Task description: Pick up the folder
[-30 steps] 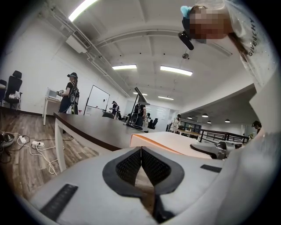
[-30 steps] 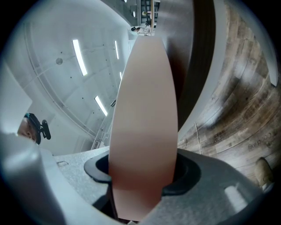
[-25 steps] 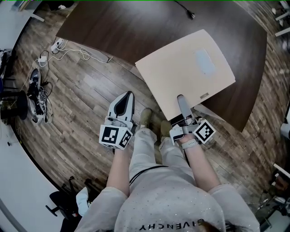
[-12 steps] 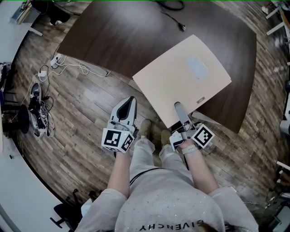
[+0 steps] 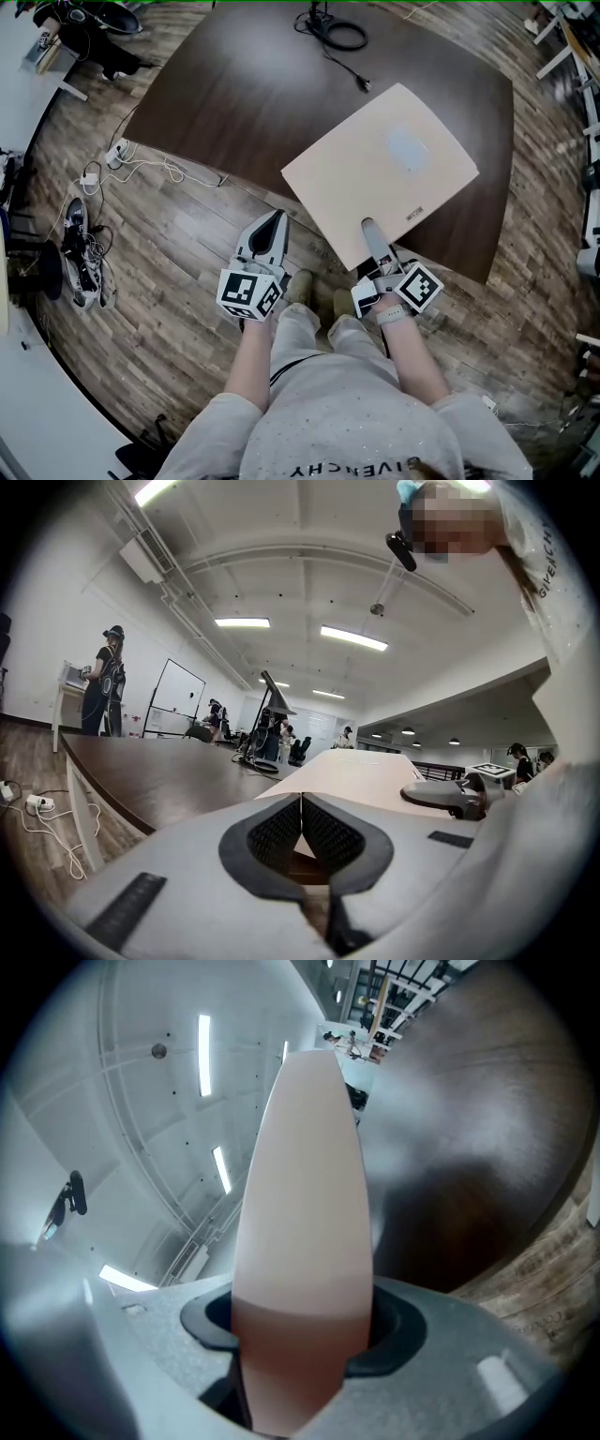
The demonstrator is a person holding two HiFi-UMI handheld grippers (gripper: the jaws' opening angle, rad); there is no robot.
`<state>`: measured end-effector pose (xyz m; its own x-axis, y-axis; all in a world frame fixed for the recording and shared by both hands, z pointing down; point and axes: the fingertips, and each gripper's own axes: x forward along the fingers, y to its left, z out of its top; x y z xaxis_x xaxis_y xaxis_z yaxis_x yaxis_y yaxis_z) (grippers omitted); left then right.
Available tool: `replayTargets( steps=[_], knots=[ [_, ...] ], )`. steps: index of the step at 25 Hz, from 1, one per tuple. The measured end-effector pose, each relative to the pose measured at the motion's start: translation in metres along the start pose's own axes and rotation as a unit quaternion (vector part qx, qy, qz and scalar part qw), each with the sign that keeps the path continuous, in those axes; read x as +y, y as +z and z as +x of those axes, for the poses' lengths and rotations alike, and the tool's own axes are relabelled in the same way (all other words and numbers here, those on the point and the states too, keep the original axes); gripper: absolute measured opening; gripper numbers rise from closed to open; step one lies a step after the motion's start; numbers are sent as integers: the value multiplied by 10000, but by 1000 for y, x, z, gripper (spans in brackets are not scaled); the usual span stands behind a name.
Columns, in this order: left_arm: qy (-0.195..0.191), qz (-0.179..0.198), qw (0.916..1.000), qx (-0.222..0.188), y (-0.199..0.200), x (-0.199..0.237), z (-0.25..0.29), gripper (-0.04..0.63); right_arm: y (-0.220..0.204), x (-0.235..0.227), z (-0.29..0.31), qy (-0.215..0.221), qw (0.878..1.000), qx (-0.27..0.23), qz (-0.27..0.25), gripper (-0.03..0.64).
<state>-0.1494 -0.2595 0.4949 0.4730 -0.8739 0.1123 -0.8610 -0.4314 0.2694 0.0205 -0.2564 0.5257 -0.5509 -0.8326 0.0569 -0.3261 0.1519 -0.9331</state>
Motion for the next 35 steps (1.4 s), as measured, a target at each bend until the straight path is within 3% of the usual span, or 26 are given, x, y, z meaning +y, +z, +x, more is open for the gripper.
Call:
replayTargets(
  steps=[6,11,15,35],
  knots=[
    [-100,7,9999,-55,15,-1,17,0,24,6,6,-266,9988,-52,-397,259],
    [-245,84,9996,-76,27,-10,34,0,46,14,12,-224,9970,-70,-739,258],
    [-341,97,9993,-145,38,-11,43,0,58,5,10,-580,9947,-95,-840,255],
    [-308,184,9990,-254,74,-6,56,0,105,46,23,-318,9755,-374,-2146,255]
  ],
)
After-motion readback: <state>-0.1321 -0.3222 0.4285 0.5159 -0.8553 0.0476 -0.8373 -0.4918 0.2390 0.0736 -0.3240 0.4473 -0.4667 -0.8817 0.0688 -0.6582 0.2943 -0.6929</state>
